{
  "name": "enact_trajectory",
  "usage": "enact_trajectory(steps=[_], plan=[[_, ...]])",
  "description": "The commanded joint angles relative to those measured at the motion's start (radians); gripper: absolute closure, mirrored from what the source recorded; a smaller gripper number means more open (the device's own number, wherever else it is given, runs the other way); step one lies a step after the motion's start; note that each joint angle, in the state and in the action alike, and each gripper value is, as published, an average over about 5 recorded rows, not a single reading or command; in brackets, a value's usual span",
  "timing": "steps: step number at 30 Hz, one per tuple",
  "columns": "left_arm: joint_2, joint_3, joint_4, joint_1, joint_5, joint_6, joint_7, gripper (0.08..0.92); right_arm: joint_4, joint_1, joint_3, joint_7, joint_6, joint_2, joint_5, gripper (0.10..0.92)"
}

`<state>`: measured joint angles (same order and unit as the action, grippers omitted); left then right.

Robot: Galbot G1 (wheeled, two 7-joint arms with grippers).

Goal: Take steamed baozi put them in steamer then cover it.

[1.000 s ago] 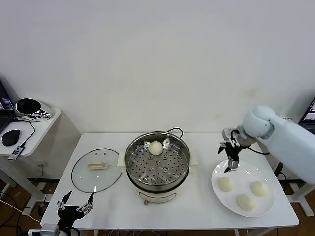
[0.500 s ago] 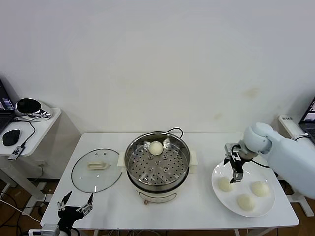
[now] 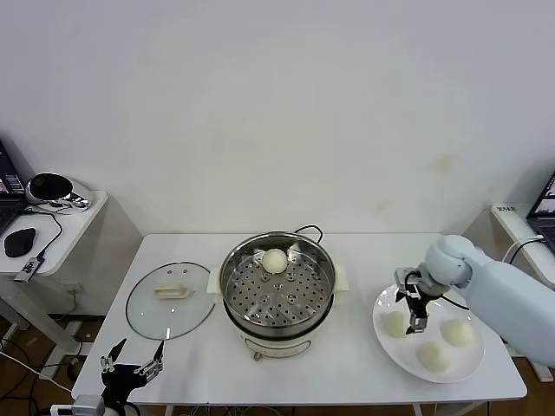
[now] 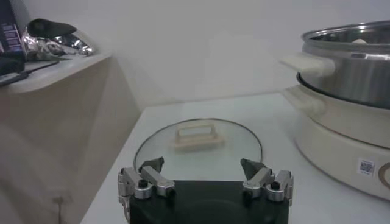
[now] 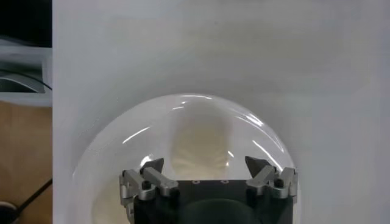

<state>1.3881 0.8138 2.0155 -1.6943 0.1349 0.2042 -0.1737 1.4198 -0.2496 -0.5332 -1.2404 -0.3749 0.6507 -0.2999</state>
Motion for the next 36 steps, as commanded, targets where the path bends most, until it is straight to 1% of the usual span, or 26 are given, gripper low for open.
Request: enact_trajectory(steps=[1, 9, 24, 27, 32, 36], plan=[[-0.001, 0.001, -0.002, 0.000, 0.000, -0.001, 0.000, 0.177, -0.015, -0.021, 0.005, 0.031, 0.003, 0.011, -0.011, 0.203], [0.000, -0.001, -0.010, 0.004, 0.000, -0.001, 0.001, 0.177, -0.026, -0.020, -0.006, 0.054, 0.006, 0.020, -0.009, 0.203], [0.000, -0.004, -0.021, 0.008, -0.001, -0.002, 0.001, 0.177, -0.042, -0.029, -0.009, 0.051, 0.005, 0.036, -0.015, 0.209], [0.000, -0.004, -0.022, 0.009, 0.000, -0.002, 0.001, 0.177, -0.044, -0.029, -0.008, 0.054, 0.003, 0.036, -0.014, 0.263], [-0.001, -0.004, -0.025, 0.010, 0.000, -0.002, 0.001, 0.177, -0.043, -0.030, -0.006, 0.047, -0.002, 0.028, -0.013, 0.399], [0.000, -0.006, -0.025, 0.011, -0.001, -0.002, 0.001, 0.177, -0.038, -0.029, -0.002, 0.040, -0.004, 0.016, -0.008, 0.461]])
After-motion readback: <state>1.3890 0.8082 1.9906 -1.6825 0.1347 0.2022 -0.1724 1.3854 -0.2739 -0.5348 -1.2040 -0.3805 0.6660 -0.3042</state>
